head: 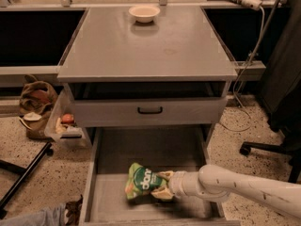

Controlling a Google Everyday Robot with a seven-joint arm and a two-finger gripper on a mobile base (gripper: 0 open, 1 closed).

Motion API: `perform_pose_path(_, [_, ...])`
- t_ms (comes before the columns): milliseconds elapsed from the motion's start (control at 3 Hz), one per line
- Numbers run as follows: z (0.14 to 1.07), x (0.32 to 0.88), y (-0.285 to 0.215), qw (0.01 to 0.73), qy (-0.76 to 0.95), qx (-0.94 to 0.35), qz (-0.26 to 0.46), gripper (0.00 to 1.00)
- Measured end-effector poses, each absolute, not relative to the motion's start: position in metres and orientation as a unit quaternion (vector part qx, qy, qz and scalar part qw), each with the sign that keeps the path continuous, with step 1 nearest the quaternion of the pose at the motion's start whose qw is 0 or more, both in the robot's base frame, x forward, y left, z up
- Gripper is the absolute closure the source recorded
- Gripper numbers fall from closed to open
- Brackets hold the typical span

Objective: Place green rice chip bag into middle drawer

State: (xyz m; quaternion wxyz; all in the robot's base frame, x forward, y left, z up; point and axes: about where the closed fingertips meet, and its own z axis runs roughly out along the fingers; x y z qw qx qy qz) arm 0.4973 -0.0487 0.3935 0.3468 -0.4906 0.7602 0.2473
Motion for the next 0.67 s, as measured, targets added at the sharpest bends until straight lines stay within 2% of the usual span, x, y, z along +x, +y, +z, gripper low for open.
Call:
perform_pose_path(333, [0.3935, 0.4972, -0.0486, 0.347, 0.76, -0.491, 0.247, 0.0])
perform_pose_path(667, [0.3935, 0.4972, -0.0486, 0.347, 0.76, -0.491, 0.247, 0.0])
